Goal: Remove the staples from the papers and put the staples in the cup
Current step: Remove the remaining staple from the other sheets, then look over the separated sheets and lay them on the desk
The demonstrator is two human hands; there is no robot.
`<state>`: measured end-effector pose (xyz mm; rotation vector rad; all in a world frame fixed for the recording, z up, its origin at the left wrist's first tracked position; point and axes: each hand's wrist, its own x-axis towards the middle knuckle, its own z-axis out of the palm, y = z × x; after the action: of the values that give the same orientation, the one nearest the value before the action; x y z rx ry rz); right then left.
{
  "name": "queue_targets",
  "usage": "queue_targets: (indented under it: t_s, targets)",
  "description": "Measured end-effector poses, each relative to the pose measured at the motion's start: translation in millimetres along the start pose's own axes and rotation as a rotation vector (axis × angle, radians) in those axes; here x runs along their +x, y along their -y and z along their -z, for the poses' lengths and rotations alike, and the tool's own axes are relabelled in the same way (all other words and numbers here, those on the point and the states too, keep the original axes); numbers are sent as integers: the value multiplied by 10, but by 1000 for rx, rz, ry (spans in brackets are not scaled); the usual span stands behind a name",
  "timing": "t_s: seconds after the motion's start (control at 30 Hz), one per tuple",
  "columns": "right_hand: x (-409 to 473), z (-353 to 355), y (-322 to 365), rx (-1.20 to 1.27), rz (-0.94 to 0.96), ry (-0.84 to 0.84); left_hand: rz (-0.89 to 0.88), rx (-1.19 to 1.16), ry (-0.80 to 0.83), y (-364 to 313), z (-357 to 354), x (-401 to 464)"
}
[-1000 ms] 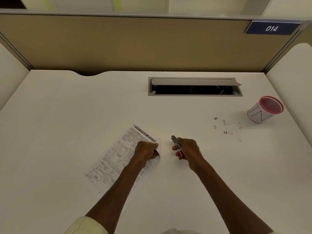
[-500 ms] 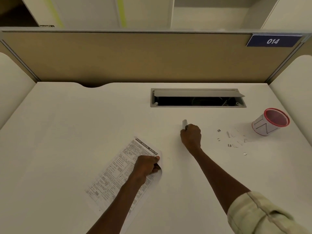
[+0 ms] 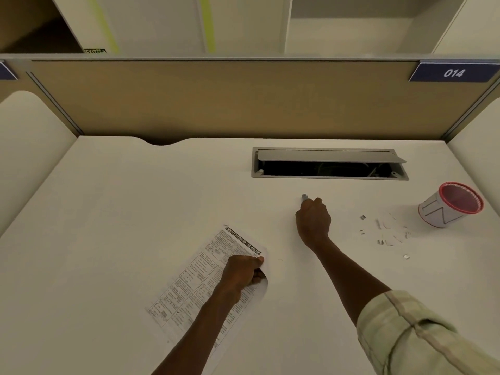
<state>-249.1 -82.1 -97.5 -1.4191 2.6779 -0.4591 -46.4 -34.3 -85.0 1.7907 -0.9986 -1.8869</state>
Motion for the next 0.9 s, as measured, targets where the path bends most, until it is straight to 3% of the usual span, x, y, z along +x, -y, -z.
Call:
queue_targets:
  t_s: [0.13, 0.3, 0.57, 0.7, 0.9]
  targets:
    - [-59, 62, -2, -3, 81, 29, -45, 50, -11, -18, 88, -92]
    - [-297, 191, 118, 384, 134, 32, -245, 292, -92, -219, 377, -362]
    - [-839, 548, 329, 851, 152, 533, -528, 399, -165, -844, 944, -1271]
    - [-978, 760, 501, 923, 216, 624, -663, 498, -250, -1049, 1083, -1740]
    - [-1008, 1157, 705, 1090, 315, 630, -949, 638, -365, -1249, 1162, -2308]
